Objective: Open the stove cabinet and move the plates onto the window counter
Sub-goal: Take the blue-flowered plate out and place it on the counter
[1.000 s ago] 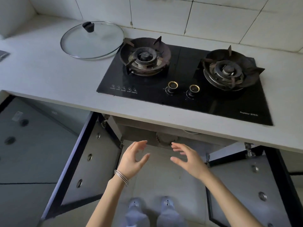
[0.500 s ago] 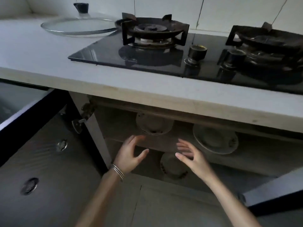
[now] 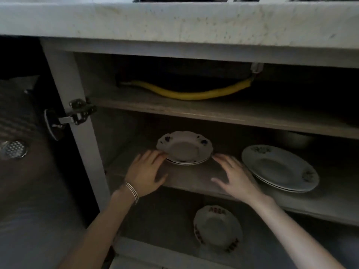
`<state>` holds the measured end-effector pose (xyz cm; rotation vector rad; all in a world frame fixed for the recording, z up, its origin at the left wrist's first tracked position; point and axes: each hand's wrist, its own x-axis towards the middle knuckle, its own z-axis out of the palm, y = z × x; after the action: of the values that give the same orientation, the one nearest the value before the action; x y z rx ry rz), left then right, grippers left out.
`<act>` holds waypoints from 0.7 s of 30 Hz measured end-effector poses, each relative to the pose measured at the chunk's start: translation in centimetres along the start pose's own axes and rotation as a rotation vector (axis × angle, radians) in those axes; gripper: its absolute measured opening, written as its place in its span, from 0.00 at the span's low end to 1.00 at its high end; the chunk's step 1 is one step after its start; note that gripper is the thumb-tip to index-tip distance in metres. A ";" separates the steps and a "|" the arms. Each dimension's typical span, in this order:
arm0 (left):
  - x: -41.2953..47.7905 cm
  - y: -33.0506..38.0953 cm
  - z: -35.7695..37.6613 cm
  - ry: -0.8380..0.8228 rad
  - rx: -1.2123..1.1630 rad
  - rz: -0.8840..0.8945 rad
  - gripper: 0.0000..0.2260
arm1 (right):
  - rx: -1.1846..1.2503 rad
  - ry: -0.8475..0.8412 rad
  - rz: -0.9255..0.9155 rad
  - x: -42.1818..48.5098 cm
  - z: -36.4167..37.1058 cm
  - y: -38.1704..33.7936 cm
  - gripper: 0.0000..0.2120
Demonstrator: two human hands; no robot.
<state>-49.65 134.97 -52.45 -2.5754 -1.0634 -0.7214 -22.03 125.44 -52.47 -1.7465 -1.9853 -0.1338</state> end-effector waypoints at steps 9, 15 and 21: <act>1.4 -1.8 1.8 -0.052 -0.063 -0.008 0.26 | 0.007 -0.122 0.009 4.1 1.2 -0.2 0.30; 2.9 -1.9 3.1 -0.102 -0.092 -0.033 0.24 | 0.090 -0.161 0.010 5.8 2.3 -0.1 0.19; 3.5 -1.2 3.7 -0.009 -0.133 -0.056 0.17 | 0.088 -0.089 -0.002 6.3 2.9 -0.6 0.12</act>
<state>-47.13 139.43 -53.65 -2.6718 -1.1297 -0.8210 -23.81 132.14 -52.24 -1.7210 -2.0238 0.0307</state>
